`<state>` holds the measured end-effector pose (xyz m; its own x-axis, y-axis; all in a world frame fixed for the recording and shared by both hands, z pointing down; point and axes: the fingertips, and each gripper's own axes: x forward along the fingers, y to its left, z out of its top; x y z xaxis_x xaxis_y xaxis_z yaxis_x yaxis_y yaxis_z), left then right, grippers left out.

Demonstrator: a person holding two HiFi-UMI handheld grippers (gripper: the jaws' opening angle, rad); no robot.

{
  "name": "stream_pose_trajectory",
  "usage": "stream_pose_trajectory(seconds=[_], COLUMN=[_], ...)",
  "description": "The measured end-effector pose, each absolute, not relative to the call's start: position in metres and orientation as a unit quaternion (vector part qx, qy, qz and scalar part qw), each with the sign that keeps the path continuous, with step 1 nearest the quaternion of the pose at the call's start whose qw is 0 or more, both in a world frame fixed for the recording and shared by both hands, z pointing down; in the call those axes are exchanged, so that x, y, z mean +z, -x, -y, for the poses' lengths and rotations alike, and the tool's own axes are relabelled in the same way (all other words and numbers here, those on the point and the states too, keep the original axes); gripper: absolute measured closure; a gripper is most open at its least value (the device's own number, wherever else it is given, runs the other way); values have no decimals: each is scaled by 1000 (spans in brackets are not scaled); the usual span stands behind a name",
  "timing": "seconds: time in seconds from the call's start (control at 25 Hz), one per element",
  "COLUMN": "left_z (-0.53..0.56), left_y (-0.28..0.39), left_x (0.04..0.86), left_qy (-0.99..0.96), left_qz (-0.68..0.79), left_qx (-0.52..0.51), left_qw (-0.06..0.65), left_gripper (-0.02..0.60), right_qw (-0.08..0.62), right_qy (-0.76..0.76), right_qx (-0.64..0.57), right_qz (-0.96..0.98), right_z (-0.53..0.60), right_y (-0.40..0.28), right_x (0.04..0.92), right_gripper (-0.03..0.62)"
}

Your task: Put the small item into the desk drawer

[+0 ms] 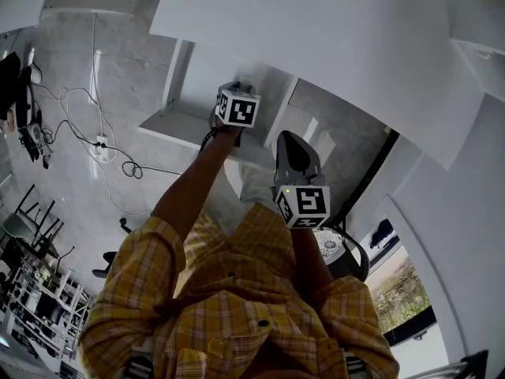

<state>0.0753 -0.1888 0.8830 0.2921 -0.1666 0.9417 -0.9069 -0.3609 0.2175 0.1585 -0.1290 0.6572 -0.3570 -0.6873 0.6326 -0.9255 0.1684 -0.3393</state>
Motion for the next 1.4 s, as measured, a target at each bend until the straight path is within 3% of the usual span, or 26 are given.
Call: stream_pose_trajectory(seconds=[0.88,1.12,1.4], left_z=[193,185,183], left_y=[-70,-56,-49], left_x=[789,737,677], left_qy=[-729,-745,-772], left_qz=[407,430,452], left_qx=[416,386,332], left_qw=[360,333,298], left_gripper=[428,465,569], right_qw=[132,120,108], right_qy=[-544,-539,-542], right_qx=[318,314,295], right_qz=[765,773,780], right_z=[121,112,110], right_y=[-146,-135,-129], right_x=[604,580,553], right_gripper=[595,595,595])
